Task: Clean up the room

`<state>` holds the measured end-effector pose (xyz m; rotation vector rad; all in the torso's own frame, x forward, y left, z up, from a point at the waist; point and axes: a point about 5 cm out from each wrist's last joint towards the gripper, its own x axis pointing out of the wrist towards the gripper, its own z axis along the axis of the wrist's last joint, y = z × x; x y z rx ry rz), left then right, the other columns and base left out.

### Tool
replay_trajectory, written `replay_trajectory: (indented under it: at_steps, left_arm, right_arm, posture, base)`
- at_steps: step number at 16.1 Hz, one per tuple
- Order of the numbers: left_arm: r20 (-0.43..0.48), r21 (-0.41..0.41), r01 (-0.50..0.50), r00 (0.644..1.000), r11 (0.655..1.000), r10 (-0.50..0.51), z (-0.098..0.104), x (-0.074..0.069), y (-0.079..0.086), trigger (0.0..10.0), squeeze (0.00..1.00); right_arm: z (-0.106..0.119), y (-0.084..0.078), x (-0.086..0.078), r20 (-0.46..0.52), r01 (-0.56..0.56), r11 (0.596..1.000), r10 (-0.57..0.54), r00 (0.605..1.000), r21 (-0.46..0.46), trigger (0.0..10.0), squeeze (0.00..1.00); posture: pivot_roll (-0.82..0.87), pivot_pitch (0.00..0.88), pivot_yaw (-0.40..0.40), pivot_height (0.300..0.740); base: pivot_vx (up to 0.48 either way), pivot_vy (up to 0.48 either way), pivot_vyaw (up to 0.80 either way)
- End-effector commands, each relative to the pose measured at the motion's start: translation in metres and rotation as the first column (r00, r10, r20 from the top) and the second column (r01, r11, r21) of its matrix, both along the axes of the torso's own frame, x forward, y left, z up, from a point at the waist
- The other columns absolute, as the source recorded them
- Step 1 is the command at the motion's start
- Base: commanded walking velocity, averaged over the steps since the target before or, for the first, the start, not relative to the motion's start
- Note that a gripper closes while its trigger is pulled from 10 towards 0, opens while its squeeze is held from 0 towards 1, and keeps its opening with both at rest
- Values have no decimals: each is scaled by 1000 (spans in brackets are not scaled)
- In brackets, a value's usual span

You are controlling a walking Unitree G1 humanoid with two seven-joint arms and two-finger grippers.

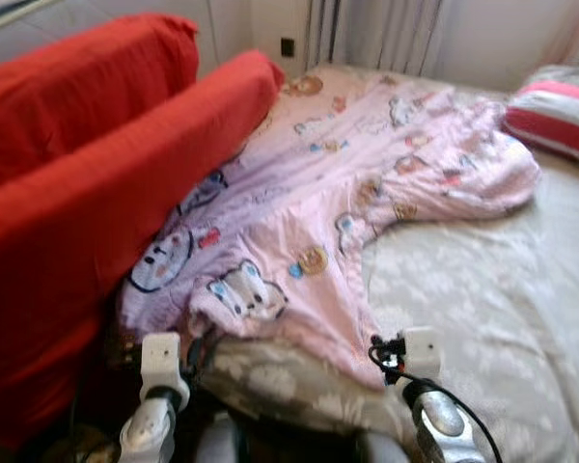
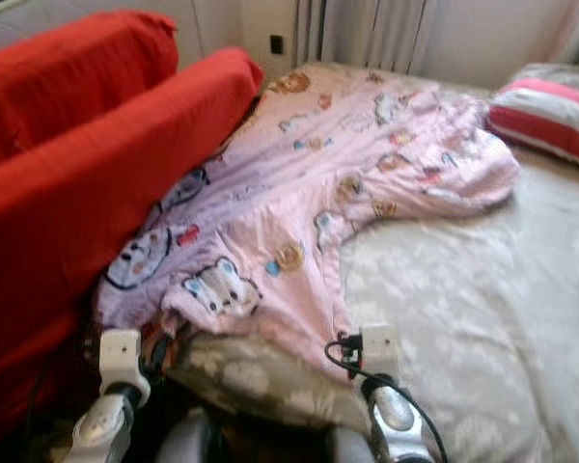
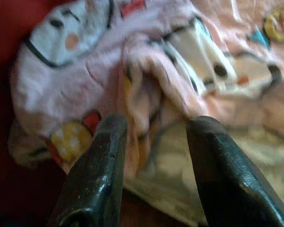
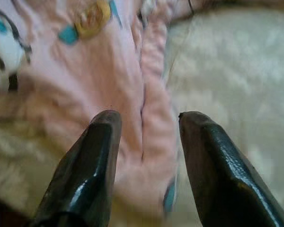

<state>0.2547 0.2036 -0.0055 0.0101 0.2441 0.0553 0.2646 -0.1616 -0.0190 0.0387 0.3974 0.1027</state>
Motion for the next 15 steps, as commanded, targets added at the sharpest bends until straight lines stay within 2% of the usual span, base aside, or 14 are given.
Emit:
replay_trajectory:
  at_steps: [1, 4, 10, 12, 15]
  left_arm:
    - [17, -3, 12, 1000, 1000, -12, 3, 2, -2, 10000, 0]
    - [30, -2, 23, 999, 1000, -23, 5, 1, -4, 10000, 0]
    - [80, 3, 78, 994, 997, -78, 18, 13, -12, 10000, 0]
    - [90, -2, 74, 993, 997, -73, 21, 16, -12, 10000, 0]
    - [83, 0, 80, 993, 997, -80, 20, 15, -14, 10000, 0]
  right_arm:
    - [-4, -2, -2, -38, 25, 1000, -25, 999, 16, 10000, 0]
    - [-2, 3, 4, -62, 44, 996, -40, 997, 75, 10000, 0]
    - [11, 11, 25, -75, 80, 991, -72, 995, 107, 10000, 0]
    - [20, 8, 32, -30, 98, 991, -96, 995, 91, 10000, 0]
    - [17, -4, 28, -29, 135, 989, -133, 991, 59, 10000, 0]
  posture:
    - [100, 184, -1, 641]
    - [109, 214, 5, 641]
    - [141, 237, 16, 641]
    - [143, 237, 11, 641]
    - [135, 238, 6, 641]
  base:
    - [0, 0, 0]
    - [0, 0, 0]
    - [0, 0, 0]
    - [0, 0, 0]
    - [0, 0, 0]
